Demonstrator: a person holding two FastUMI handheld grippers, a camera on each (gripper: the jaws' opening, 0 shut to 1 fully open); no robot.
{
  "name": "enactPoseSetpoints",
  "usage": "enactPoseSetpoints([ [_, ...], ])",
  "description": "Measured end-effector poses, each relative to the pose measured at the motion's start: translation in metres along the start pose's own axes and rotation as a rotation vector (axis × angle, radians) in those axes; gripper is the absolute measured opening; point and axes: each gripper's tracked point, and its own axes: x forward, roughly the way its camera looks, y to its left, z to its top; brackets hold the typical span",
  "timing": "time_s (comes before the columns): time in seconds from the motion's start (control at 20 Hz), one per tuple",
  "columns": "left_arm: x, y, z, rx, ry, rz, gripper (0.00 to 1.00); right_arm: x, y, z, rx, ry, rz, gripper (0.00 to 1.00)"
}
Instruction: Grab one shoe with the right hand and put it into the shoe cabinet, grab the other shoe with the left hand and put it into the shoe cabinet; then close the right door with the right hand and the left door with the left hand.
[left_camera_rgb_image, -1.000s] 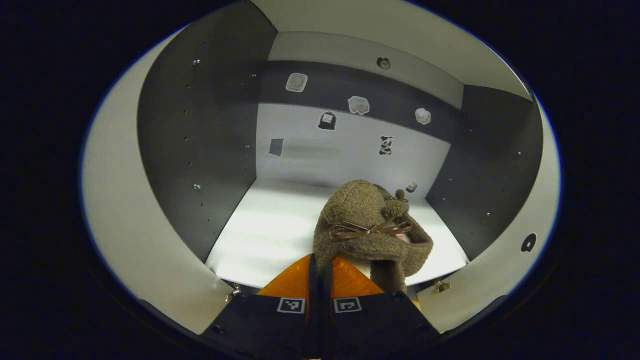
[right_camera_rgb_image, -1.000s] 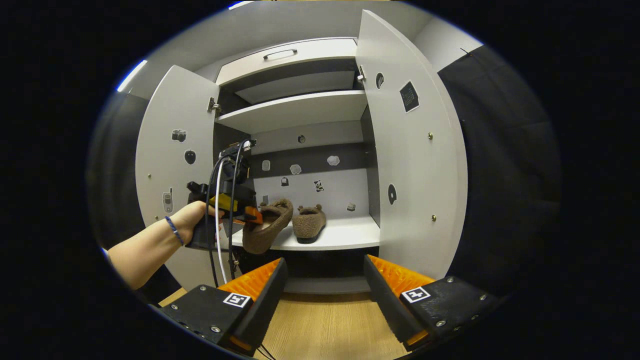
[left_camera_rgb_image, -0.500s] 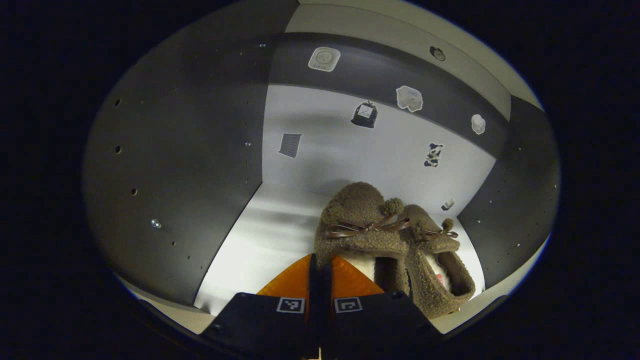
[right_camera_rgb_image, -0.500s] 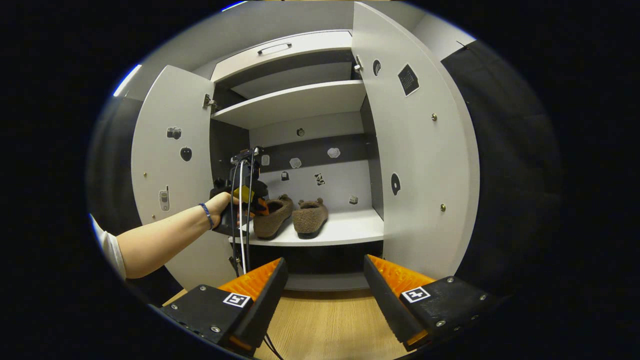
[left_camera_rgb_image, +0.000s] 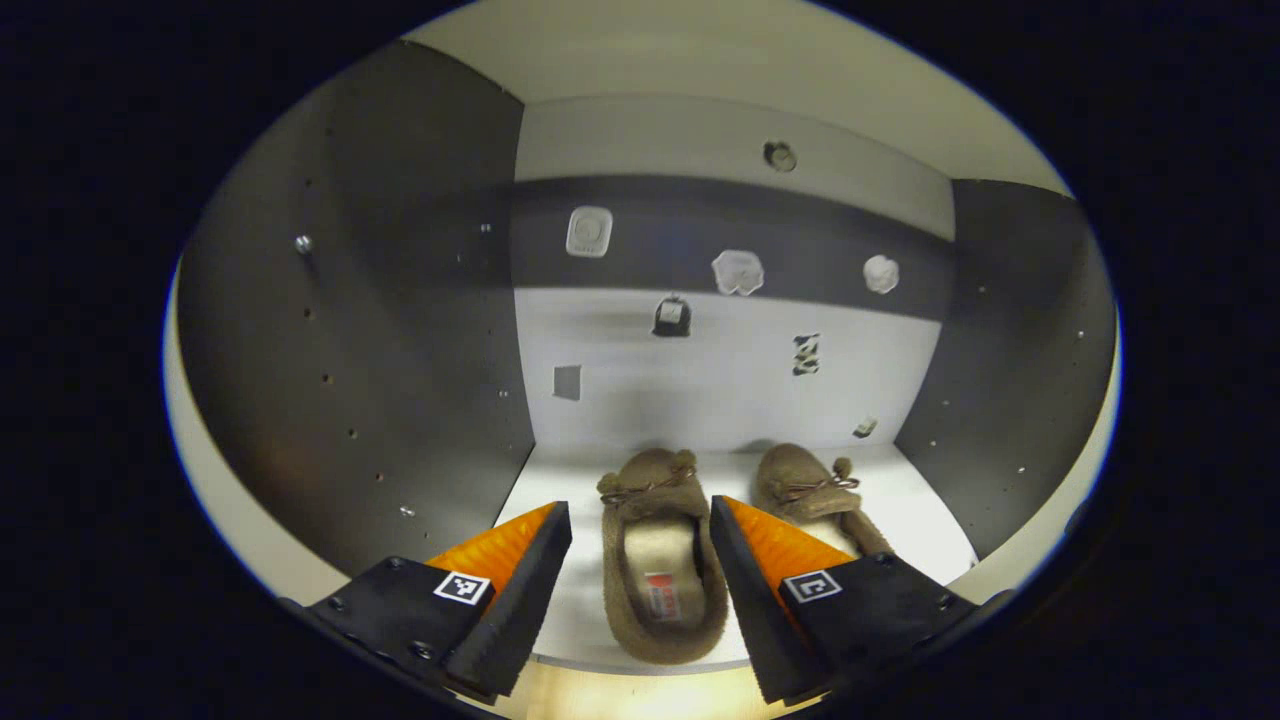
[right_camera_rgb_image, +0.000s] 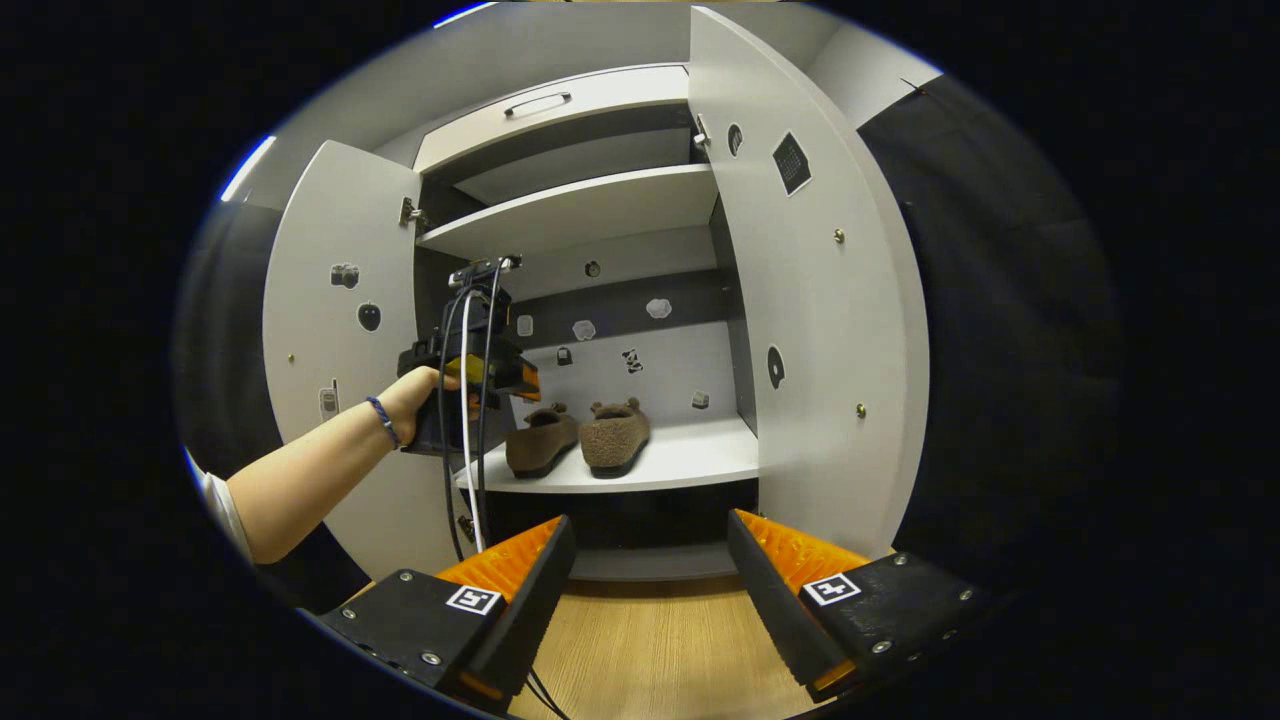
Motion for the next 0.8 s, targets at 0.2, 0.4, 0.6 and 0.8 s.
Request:
enactPoseSetpoints([
  [0.2, -0.053, -0.013, 0.019, 0.021, -0.108, -0.016, 0.98, -0.015, -0.011, 0.004, -0.012, -0.011, -0.019, 0.94],
  [0.4, -0.119, -0.023, 0.036, 0.048, -0.228, -0.04, 0.98, -0.035, -0.031, 0.007, -0.033, -0.019, -0.051, 0.94],
  [0.6, -0.183, -0.023, 0.037, 0.06, -0.312, -0.061, 0.96, -0.056, -0.06, 0.01, -0.037, -0.03, -0.087, 0.94],
  [0.8, -0.246, -0.023, 0.014, 0.109, -0.354, -0.079, 0.97, -0.074, -0.098, 0.011, -0.047, -0.04, -0.138, 0.94],
])
